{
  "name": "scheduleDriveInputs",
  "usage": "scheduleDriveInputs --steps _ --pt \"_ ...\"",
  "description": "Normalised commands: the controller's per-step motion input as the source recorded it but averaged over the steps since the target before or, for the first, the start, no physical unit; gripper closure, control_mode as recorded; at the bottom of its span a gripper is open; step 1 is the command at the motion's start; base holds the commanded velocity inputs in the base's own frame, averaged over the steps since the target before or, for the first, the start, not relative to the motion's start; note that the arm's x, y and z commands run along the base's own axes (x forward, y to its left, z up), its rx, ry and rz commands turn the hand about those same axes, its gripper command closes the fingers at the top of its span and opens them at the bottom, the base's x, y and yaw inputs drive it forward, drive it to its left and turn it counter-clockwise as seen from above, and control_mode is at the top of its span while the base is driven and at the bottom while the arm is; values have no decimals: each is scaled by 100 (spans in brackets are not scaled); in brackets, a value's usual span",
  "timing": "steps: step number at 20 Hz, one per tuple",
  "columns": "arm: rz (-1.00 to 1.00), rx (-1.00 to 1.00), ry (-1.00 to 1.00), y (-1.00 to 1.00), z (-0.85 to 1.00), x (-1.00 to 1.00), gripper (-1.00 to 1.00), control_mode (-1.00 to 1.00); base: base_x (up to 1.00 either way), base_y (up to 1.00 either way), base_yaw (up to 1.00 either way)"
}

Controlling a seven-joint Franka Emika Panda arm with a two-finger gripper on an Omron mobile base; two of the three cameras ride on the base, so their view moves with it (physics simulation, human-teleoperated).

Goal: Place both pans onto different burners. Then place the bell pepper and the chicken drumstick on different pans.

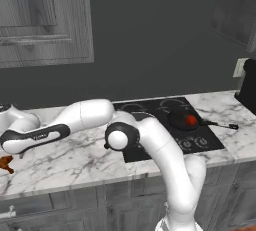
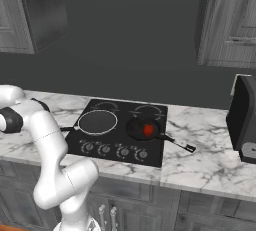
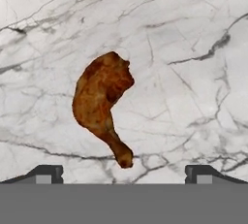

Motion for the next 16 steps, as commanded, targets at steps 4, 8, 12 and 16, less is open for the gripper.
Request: scheduleDriveInputs --steps 4,8,12,16 --pt "0 2 0 11 -16 15 -100 -100 0 0 0" --pt "0 0 0 14 -11 19 -100 -100 0 0 0" --pt "0 0 0 21 -8 13 -100 -100 0 0 0" --pt "0 0 0 28 -6 11 -100 -100 0 0 0"
